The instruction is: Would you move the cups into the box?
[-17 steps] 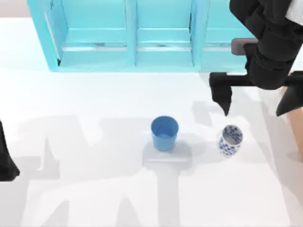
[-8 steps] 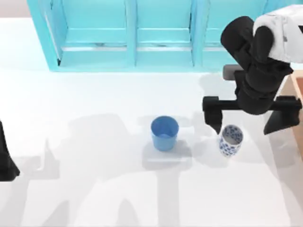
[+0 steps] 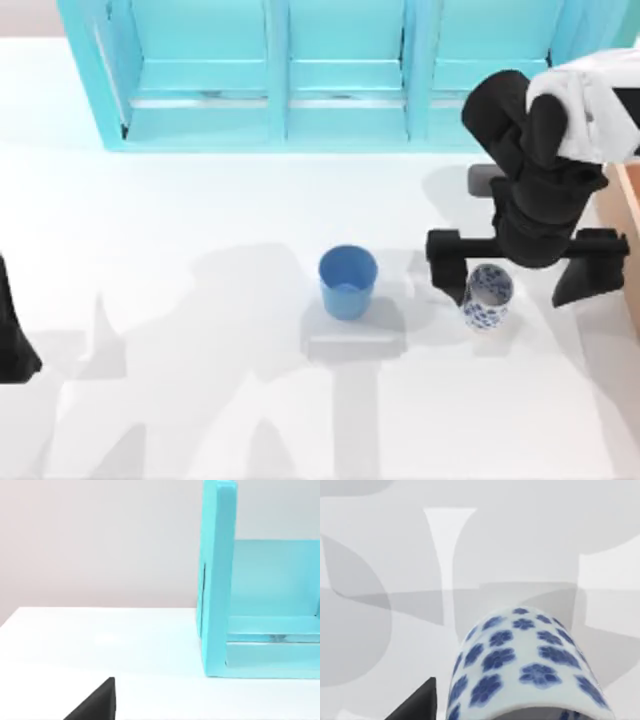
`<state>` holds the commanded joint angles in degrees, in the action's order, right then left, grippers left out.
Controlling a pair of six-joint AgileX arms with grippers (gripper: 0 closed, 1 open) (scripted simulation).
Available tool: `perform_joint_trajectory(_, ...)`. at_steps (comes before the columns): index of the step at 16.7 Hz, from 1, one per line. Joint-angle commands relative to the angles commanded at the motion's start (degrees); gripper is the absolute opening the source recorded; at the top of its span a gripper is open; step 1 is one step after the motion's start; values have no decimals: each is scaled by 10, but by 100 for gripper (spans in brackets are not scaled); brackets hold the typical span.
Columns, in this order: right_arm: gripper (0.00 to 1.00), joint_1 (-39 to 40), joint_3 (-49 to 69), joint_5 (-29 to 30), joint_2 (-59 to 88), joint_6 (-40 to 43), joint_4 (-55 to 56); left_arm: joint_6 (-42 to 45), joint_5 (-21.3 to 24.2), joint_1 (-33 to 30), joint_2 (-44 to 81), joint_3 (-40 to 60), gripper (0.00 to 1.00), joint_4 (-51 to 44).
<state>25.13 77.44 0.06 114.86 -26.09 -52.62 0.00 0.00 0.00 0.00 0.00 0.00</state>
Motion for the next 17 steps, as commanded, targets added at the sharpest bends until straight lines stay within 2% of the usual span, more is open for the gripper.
perform_joint_trajectory(12,2,0,0,0,0,0,0,0,0,0,0,0,100,0)
perform_joint_trajectory(17,0,0,0,0,0,0,0,0,0,0,0,0,100,0)
